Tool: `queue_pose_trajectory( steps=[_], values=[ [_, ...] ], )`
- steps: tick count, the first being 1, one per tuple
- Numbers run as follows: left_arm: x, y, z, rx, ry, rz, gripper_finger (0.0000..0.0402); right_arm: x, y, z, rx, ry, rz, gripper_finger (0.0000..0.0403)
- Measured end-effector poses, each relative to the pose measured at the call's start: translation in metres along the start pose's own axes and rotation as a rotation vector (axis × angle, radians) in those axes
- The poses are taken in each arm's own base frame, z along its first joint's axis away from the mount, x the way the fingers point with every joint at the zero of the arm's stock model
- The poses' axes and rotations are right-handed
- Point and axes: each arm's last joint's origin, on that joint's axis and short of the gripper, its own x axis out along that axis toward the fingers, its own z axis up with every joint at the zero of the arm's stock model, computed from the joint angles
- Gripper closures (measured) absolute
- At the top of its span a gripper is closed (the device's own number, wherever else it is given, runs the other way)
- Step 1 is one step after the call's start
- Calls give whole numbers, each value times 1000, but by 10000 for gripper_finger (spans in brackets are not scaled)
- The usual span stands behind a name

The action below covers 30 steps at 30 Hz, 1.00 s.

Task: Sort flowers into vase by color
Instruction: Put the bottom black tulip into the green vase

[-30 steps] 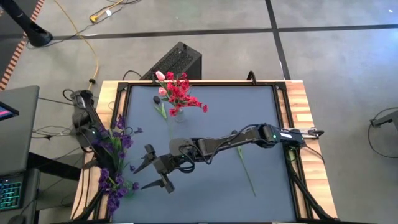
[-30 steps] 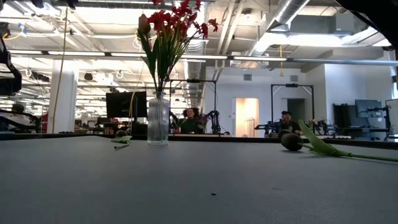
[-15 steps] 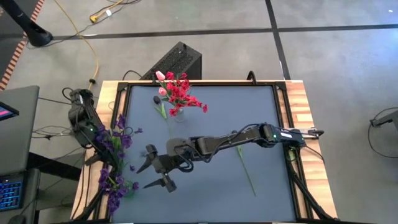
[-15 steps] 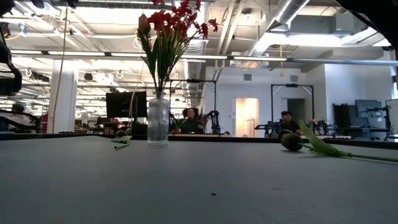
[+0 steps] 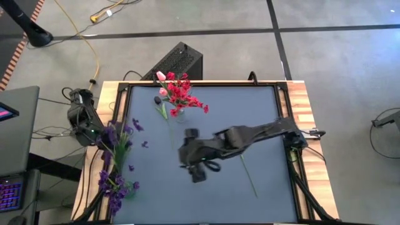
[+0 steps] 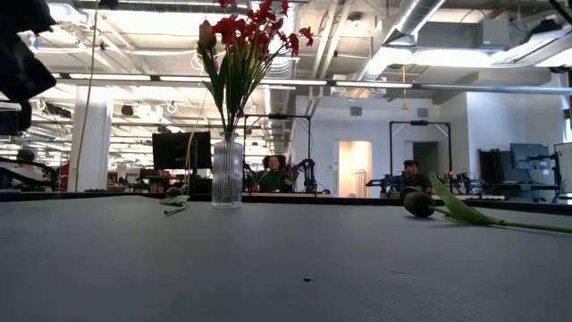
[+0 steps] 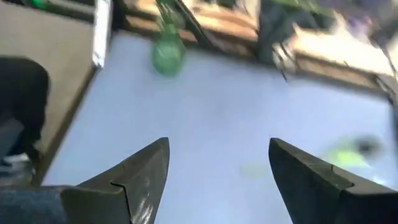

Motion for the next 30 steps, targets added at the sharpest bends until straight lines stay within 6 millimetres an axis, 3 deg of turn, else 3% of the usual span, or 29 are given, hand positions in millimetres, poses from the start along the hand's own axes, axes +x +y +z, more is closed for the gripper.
queue_pose_trajectory(
  steps=[3,10,15,20,25,30],
  values=[
    [2,0,2,-41,-48,52,345,-22,1,-15,46,155,-101,101],
    [14,-13,6,-16,-80,157,345,-29,11,-70,163,359,-238,101],
    [23,-17,9,20,-76,249,345,-42,12,-130,345,450,-304,101],
    [28,-16,14,1,-95,317,345,-68,5,-184,568,405,-367,101],
    [33,-17,22,12,-115,325,345,-59,-7,-246,787,363,-418,101],
    [34,-15,24,-12,-86,310,345,-35,-10,-287,861,368,-428,101]
  ],
)
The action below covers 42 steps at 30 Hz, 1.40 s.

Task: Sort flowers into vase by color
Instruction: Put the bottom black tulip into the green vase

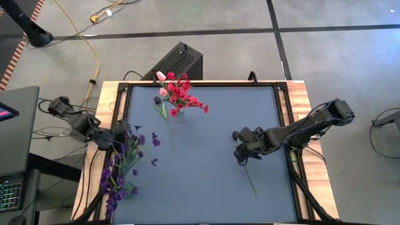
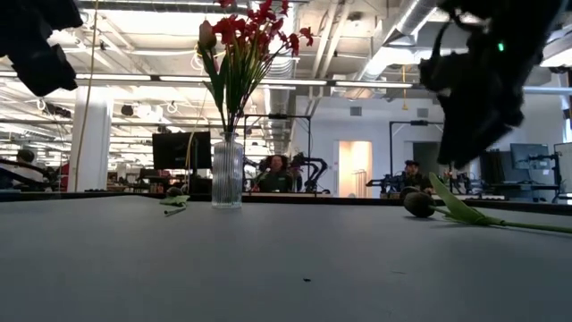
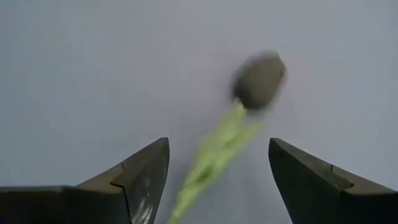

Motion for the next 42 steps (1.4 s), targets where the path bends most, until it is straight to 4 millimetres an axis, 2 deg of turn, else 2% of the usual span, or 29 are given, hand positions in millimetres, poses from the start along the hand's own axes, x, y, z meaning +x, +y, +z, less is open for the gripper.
queue_pose_trajectory(
  steps=[3,12,20,25,30,35,39,42],
  values=[
    [1,1,0,-12,30,-9,345,12,0,-8,27,44,-37,101],
    [1,1,0,-19,43,-16,345,36,18,-43,30,152,-113,101],
    [1,1,0,-18,50,-21,345,49,35,-70,38,129,-120,101],
    [1,1,-1,-20,63,-30,345,47,47,-80,35,95,-151,111],
    [1,1,-1,-33,73,-39,345,34,59,-85,34,90,-128,172],
    [1,1,-1,-29,73,-40,345,25,67,-86,17,121,-103,291],
    [1,1,-1,-29,73,-40,345,21,71,-82,1,78,-102,381],
    [1,1,-1,-29,71,-39,345,17,78,-73,-21,-4,-85,380]
  ],
)
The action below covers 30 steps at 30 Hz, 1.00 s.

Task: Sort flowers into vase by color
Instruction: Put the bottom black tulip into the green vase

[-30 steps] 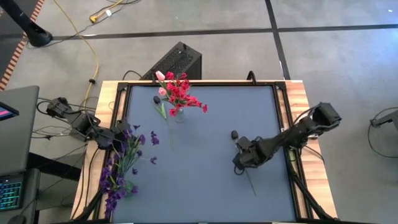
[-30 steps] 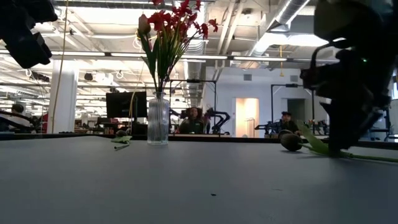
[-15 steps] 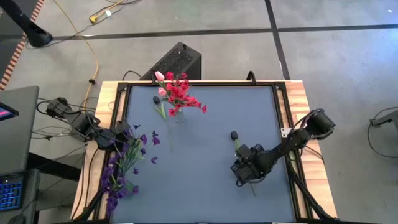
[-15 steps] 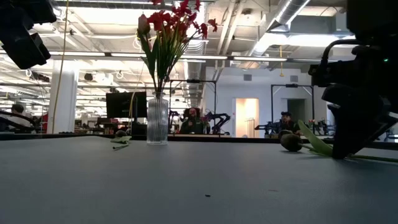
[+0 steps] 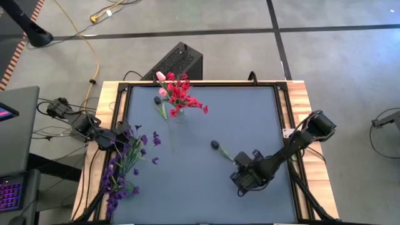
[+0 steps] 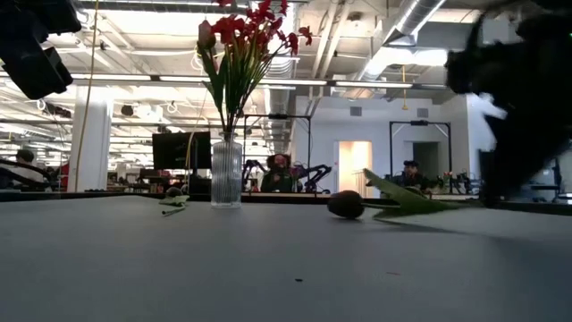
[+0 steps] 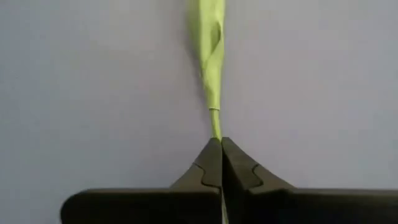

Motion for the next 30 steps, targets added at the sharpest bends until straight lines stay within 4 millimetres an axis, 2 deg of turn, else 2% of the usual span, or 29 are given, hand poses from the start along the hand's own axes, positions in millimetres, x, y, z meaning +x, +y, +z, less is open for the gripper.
queue_pose_trajectory(
  steps=[3,10,15,18,21,26,30],
  values=[
    [0,0,0,0,-4,4,345,-7,9,14,-32,-90,19,370],
    [0,1,1,8,-23,22,345,-39,43,47,-154,-353,144,387],
    [0,1,1,7,-22,22,345,-59,63,61,-233,-444,256,385],
    [0,1,1,7,-23,22,345,-64,68,65,-219,-457,301,383],
    [0,1,1,7,-23,22,345,-54,65,69,-149,-393,294,371],
    [0,1,1,7,-24,23,345,-21,59,75,-40,-139,298,338],
    [0,1,1,6,-22,22,345,1,58,76,-22,9,281,308]
  ],
)
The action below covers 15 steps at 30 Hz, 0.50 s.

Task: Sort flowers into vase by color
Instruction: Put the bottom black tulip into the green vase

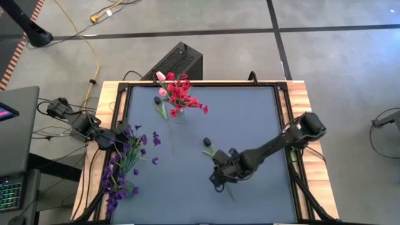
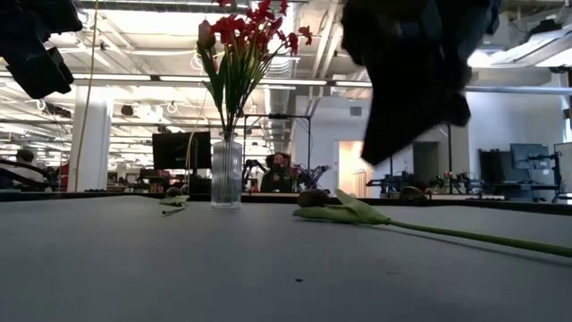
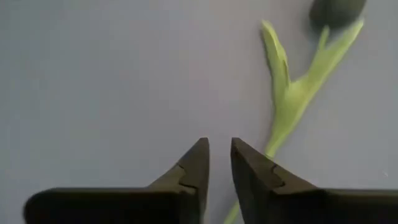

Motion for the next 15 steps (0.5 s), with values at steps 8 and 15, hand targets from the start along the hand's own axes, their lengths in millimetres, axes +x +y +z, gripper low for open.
queue_pose_trajectory(
  steps=[8,15],
  values=[
    [0,0,0,2,1,0,345,23,-13,-1,14,117,-86,213],
    [0,0,0,9,2,-1,345,26,-12,-8,3,99,-117,186]
  ],
)
